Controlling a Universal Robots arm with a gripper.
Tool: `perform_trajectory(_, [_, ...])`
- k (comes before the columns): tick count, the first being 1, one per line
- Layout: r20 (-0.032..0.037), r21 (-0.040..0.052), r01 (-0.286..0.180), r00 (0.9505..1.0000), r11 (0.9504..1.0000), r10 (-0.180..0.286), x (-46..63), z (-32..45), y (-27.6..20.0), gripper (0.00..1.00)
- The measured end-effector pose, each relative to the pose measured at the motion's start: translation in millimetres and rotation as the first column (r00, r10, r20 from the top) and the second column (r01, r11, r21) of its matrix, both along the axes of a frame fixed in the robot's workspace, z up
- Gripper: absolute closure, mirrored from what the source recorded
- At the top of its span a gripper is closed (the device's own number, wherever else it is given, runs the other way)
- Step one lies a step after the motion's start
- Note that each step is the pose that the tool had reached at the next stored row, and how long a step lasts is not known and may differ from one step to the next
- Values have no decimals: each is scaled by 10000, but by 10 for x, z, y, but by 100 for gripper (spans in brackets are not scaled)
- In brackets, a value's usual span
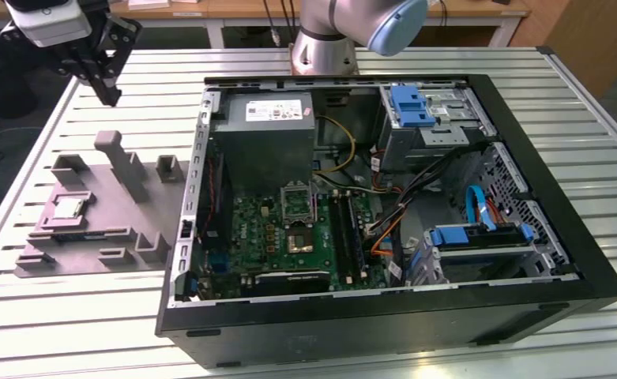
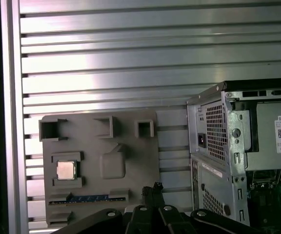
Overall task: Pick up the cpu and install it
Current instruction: 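Reach for the cpu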
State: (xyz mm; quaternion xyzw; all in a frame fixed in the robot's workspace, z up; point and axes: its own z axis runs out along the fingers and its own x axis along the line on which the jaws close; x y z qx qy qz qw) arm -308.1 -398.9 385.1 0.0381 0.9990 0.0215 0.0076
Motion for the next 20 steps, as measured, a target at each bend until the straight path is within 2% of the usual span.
perform_trajectory(20, [-8, 1, -1, 10000, 10000, 1, -228, -20, 0, 89])
